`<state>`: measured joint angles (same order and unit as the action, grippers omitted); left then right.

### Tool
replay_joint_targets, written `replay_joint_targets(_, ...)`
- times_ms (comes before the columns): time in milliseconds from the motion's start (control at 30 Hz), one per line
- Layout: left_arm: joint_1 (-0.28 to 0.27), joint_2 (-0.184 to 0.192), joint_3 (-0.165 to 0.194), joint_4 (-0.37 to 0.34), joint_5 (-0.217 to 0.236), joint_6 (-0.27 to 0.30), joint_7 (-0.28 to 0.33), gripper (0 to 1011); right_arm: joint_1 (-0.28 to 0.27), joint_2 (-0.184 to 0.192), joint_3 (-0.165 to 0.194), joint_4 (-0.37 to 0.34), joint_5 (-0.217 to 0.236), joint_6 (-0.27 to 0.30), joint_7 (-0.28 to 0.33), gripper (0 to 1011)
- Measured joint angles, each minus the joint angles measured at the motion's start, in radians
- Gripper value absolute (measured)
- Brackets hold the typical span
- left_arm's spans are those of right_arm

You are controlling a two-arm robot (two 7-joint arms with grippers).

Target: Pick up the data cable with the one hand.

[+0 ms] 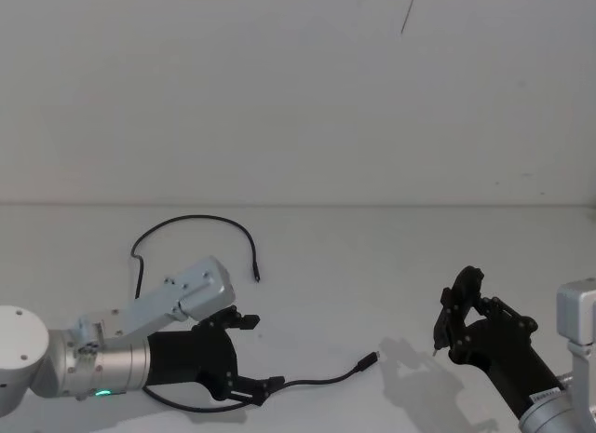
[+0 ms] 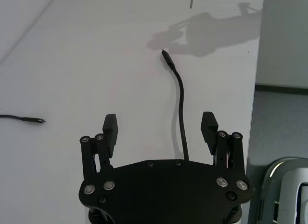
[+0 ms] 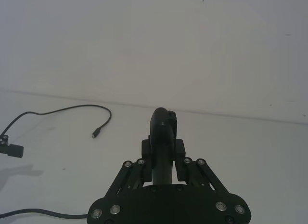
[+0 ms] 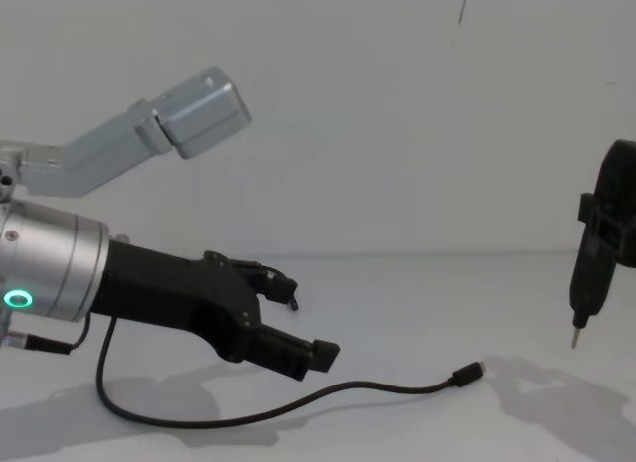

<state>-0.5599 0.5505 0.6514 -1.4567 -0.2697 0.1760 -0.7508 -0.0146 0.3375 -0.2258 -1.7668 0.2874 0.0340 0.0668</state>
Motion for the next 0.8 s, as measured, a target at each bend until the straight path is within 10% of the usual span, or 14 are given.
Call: replay_joint_targets(800, -0.046, -0.044, 0.064, 0.063, 0.024, 0.067, 0.016, 1001, 0.000, 0.000, 0.000, 0.000, 0.000, 0.000, 0.000, 263)
